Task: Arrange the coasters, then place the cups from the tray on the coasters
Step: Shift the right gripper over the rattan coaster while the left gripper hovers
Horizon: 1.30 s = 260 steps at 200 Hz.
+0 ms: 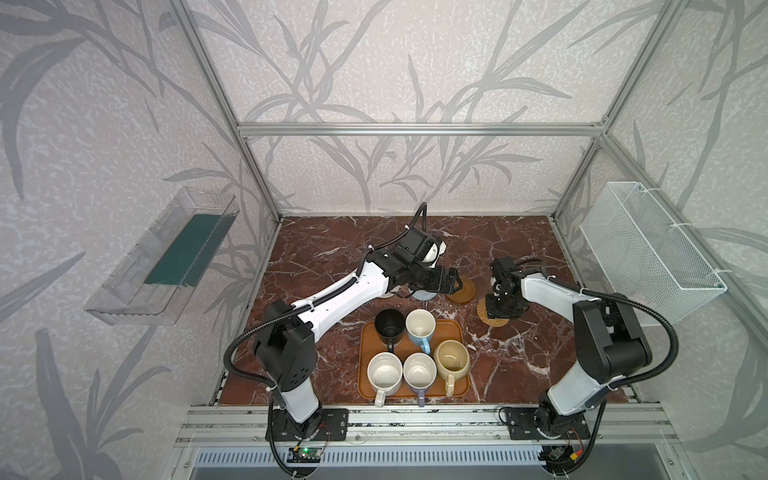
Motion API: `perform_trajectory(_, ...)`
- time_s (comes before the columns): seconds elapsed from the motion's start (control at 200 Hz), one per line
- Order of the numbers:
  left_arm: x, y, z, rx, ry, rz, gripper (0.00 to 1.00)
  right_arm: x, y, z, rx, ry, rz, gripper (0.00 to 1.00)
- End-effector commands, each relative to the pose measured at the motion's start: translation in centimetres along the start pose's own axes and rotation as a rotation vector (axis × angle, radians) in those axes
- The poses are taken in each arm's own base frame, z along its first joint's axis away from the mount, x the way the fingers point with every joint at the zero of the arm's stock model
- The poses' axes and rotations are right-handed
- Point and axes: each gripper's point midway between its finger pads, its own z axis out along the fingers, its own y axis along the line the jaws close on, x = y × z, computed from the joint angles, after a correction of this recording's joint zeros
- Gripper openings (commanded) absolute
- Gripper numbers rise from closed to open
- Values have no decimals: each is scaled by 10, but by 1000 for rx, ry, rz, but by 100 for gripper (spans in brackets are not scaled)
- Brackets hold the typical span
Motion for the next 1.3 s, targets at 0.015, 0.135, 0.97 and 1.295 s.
perform_trajectory(0.015,-3,-3,-12,1,-31,13,98,-2,-8,17,24,43,8,48)
perform_trajectory(0.135,-2,1,-14,-6,-35,6,98,-12,-9,22,26,51,13,47)
perform_trajectory(0.97,-1,8,-22,-19,-48,-9,98,-73,-26,21,77,29,42,47)
perform_trajectory(1.295,-3,9,-26,-18,-60,-11,98,-77,-22,2,49,-26,36,49)
